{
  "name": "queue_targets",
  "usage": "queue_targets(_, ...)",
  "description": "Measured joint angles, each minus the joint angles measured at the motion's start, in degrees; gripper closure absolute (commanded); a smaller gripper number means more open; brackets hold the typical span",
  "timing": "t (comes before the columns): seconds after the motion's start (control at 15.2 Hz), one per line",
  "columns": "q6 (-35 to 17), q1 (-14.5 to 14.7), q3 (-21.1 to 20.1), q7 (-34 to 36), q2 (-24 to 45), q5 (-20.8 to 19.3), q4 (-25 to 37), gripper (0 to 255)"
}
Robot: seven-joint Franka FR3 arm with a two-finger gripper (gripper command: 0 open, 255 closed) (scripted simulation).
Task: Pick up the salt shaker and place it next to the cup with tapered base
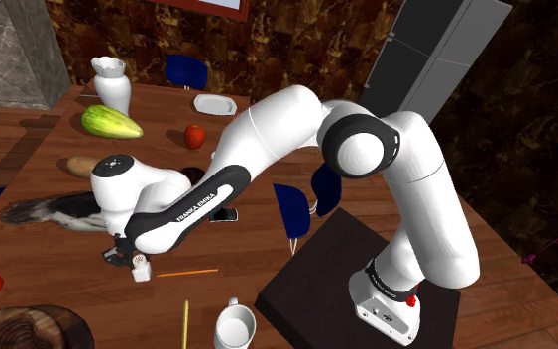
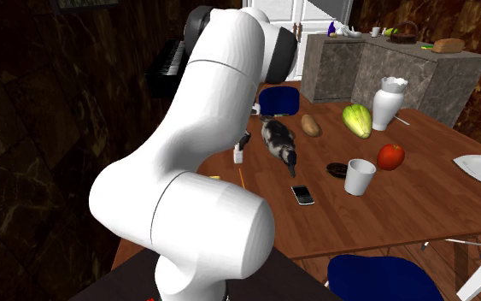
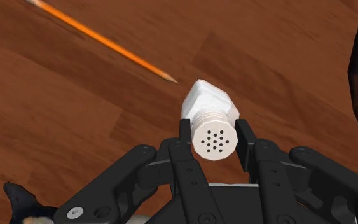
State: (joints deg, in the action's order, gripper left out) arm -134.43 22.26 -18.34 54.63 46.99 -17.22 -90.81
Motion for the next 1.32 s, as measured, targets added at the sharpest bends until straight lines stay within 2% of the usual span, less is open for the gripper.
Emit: queue_targets(1.32, 9.3, -2.06, -2.83, -1.68, -10.07, 3.21, -0.64, 255)
